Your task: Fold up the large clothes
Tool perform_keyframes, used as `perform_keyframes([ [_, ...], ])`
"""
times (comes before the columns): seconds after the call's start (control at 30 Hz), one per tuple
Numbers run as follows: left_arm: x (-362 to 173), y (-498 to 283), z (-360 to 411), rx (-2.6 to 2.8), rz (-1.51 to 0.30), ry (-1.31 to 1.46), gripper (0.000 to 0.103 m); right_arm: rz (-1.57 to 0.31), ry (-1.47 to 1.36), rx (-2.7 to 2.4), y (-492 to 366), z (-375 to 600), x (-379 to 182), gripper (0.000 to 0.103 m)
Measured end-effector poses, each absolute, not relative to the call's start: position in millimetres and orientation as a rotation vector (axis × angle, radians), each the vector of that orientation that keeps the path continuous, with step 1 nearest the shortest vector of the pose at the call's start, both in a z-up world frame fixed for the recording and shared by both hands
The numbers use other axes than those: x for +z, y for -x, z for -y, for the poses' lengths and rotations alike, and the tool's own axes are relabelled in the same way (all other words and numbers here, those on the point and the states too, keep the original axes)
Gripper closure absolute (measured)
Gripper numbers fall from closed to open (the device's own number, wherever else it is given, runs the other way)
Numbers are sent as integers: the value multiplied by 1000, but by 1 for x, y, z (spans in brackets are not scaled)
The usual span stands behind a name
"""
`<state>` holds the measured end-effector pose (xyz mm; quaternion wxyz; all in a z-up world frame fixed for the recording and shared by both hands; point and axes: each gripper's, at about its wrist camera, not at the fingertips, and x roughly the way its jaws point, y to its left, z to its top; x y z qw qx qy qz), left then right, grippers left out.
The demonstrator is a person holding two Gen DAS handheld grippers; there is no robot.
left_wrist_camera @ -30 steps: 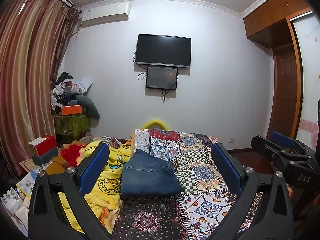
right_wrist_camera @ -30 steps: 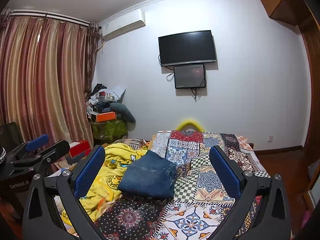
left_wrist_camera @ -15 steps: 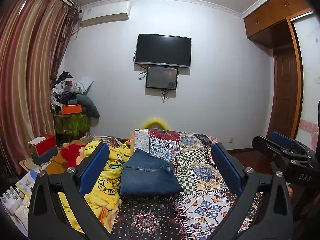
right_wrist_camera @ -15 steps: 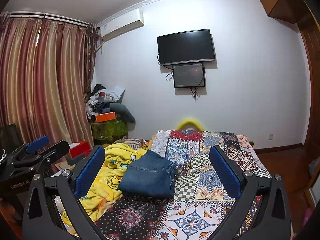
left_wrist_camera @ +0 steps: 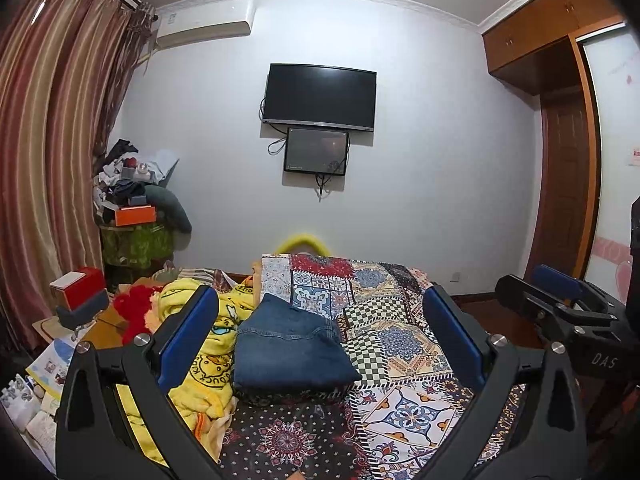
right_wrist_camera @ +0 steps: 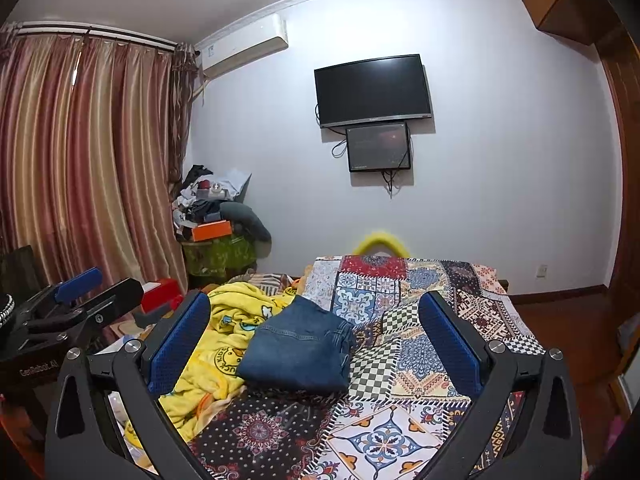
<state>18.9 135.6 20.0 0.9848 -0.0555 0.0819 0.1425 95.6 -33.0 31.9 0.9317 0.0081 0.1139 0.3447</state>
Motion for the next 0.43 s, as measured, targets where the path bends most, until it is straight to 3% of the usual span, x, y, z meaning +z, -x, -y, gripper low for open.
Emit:
perform_keyframes([
  [0.43,17,-23,-138,267,-184,109,0,-243,-15,704,-97,29,30,0],
])
